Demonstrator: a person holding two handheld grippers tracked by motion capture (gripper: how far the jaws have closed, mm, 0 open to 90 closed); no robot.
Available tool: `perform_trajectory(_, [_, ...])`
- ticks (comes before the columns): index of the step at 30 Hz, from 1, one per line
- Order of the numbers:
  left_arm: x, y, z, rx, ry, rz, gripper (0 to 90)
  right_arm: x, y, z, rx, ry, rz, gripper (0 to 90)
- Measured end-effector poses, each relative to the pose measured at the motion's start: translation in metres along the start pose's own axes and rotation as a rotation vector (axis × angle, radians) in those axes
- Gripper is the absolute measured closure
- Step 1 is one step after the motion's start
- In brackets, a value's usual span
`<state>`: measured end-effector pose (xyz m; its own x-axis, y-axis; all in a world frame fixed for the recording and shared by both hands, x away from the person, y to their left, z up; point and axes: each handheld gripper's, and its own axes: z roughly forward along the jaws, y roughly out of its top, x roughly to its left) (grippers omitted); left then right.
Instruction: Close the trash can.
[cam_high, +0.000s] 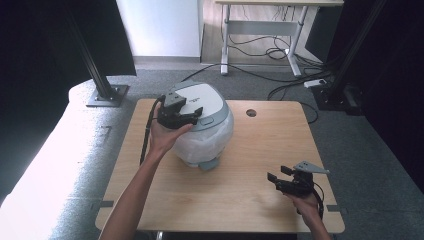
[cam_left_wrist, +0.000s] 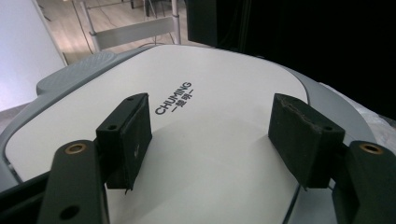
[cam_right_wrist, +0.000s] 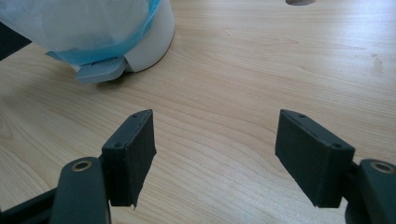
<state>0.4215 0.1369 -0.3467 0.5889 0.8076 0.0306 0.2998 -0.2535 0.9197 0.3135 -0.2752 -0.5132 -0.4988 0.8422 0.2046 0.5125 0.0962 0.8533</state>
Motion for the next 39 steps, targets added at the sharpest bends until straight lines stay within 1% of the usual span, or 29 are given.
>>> perform_trajectory(3, [0.002, 0.004, 0.0, 0.019, -0.01, -0.006, 29.4, -0.001, 0.0, 0.0, -0.003, 0.001, 0.004, 28.1])
perform_trajectory(4, [0.003, 0.003, -0.001, 0.017, -0.015, -0.012, 27.1, -0.001, 0.0, -0.001, -0.005, 0.0, 0.005, 28.1])
perform_trajectory(6, [0.004, 0.001, -0.006, -0.011, -0.022, -0.021, 26.8, -0.002, 0.001, -0.002, -0.008, 0.002, 0.006, 28.1])
perform_trajectory(7, [0.005, 0.0, -0.01, -0.027, -0.036, -0.03, 26.7, -0.002, 0.002, -0.003, -0.012, 0.001, 0.007, 28.1])
perform_trajectory(8, [0.007, -0.003, -0.017, -0.052, -0.055, -0.053, 26.4, -0.003, 0.002, -0.004, -0.014, 0.003, 0.008, 28.1])
perform_trajectory(9, [0.007, -0.005, -0.021, -0.064, -0.064, -0.063, 26.3, -0.003, 0.003, -0.005, -0.019, 0.002, 0.01, 28.1])
perform_trajectory(11, [0.006, -0.011, -0.031, -0.078, -0.073, -0.066, 25.6, -0.005, 0.003, -0.006, -0.022, 0.006, 0.018, 28.1])
perform_trajectory(16, [0.005, -0.029, -0.054, -0.088, -0.085, -0.068, 23.9, -0.004, 0.001, -0.007, -0.019, 0.005, 0.014, 28.1])
perform_trajectory(18, [0.005, -0.036, -0.061, -0.089, -0.098, -0.068, 23.1, -0.004, 0.001, -0.008, -0.021, 0.005, 0.018, 28.1])
perform_trajectory(22, [0.004, -0.054, -0.075, -0.095, -0.106, -0.076, 22.3, -0.003, 0.001, -0.009, -0.024, 0.005, 0.016, 28.1])
perform_trajectory(26, [0.004, -0.075, -0.084, -0.081, -0.112, -0.085, 21.0, -0.004, 0.0, -0.008, -0.015, 0.004, 0.016, 28.1])
perform_trajectory(29, [0.001, -0.095, -0.087, -0.049, -0.119, -0.082, 20.2, -0.004, -0.001, -0.007, -0.011, 0.003, 0.016, 28.1])
perform_trajectory(31, [0.0, -0.109, -0.087, -0.029, -0.127, -0.089, 20.2, -0.005, -0.001, -0.008, -0.012, 0.002, 0.016, 28.1])
perform_trajectory(34, [-0.001, -0.123, -0.086, -0.011, -0.124, -0.097, 19.9, -0.005, -0.001, -0.008, -0.015, 0.0, 0.017, 28.1])
perform_trajectory(38, [-0.001, -0.14, -0.081, 0.013, -0.129, -0.116, 19.9, -0.006, -0.001, -0.008, -0.014, -0.002, 0.017, 28.1])
perform_trajectory(39, [-0.001, -0.142, -0.08, 0.023, -0.13, -0.115, 19.9, -0.006, -0.001, -0.008, -0.014, -0.003, 0.016, 28.1])
